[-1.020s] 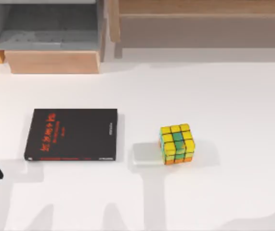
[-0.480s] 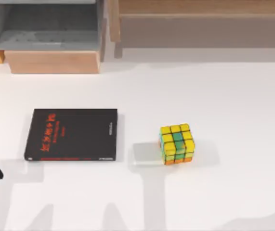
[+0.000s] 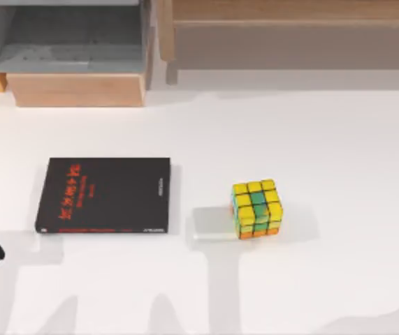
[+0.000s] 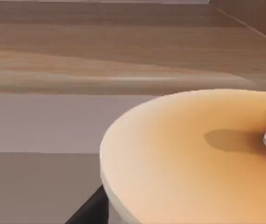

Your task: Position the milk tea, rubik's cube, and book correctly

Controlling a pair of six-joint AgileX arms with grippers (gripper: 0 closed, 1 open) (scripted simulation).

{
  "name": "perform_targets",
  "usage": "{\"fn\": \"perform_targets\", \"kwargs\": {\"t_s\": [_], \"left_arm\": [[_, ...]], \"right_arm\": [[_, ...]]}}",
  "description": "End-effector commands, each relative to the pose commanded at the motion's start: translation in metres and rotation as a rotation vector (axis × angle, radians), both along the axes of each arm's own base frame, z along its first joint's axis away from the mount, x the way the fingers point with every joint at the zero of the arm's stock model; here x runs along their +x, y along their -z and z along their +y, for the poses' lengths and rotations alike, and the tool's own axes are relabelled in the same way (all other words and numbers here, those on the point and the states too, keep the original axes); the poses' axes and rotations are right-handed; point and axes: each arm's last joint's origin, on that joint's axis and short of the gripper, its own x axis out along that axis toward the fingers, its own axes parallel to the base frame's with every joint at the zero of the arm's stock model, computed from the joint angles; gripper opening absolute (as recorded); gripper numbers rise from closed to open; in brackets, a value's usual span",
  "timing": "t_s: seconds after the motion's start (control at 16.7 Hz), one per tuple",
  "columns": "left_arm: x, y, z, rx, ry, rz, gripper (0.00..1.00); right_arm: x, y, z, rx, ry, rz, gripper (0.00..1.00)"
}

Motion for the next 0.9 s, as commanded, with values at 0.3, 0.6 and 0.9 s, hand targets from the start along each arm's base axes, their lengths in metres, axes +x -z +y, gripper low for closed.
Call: {"fn": "perform_targets", "kwargs": {"t_s": [0.3, 0.6, 0.9], "left_arm": [[0.0, 0.0, 0.0, 0.0, 0.0, 0.0, 1.0], [0.0, 0.0, 0.0, 0.0, 0.0, 0.0, 1.0], [0.0, 0.0, 0.0, 0.0, 0.0, 0.0, 1.0]], "right_arm": [[0.0, 0.0, 0.0, 0.0, 0.0, 0.0, 1.0], [-0.004, -0.002, 0.0, -0.004, -0.001, -0.006, 1.0], [-0.027, 0.0, 0.001, 0.001, -0.002, 0.002, 1.0]]}}
